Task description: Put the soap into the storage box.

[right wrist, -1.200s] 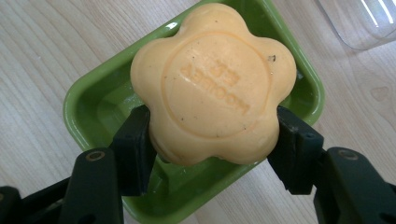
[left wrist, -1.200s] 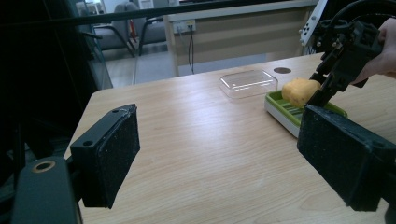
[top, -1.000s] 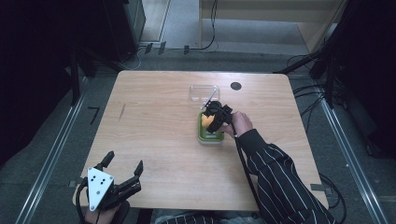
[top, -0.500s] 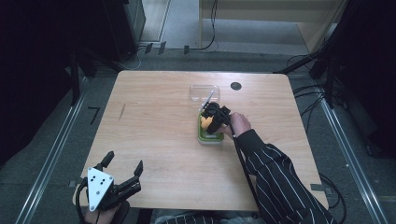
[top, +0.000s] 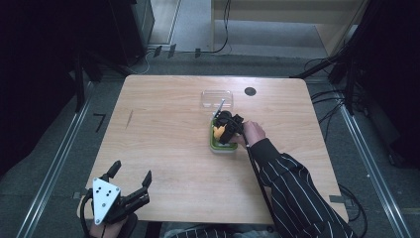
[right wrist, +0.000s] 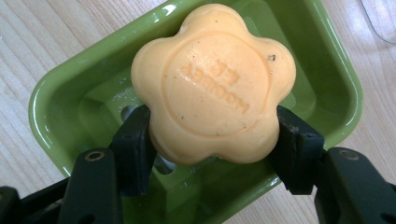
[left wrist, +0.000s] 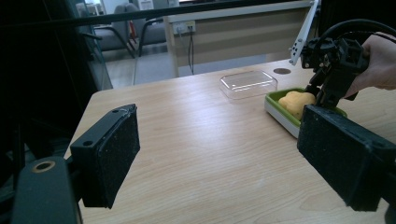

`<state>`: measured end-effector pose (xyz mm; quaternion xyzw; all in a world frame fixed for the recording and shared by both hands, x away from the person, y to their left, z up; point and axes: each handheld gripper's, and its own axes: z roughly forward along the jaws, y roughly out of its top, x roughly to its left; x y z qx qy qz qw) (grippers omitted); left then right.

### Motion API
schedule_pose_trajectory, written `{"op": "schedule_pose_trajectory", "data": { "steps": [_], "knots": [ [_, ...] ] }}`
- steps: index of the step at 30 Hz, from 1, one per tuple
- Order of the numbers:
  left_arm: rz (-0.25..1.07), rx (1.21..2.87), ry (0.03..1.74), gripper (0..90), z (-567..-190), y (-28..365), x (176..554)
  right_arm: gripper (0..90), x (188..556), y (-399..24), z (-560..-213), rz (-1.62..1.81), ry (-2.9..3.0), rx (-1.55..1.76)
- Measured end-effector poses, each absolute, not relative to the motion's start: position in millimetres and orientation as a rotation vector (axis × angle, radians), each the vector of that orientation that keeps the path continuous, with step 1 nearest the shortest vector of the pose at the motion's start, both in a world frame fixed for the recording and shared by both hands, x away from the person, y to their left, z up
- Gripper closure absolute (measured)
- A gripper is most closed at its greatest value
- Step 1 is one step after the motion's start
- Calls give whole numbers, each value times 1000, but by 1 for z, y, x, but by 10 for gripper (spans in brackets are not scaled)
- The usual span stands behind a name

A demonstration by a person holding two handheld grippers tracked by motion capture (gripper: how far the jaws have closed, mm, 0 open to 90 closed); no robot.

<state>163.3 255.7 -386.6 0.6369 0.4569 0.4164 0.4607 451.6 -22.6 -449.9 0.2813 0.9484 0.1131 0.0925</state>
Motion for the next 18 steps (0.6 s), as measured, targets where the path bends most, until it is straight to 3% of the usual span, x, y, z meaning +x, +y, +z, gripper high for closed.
{"op": "schedule_pose_trajectory", "data": {
  "steps": [18],
  "knots": [
    [1023, 1564, 1125, 136, -386, 256, 163, 200, 444, -27, -430, 371, 2776, 831]
  ]
}}
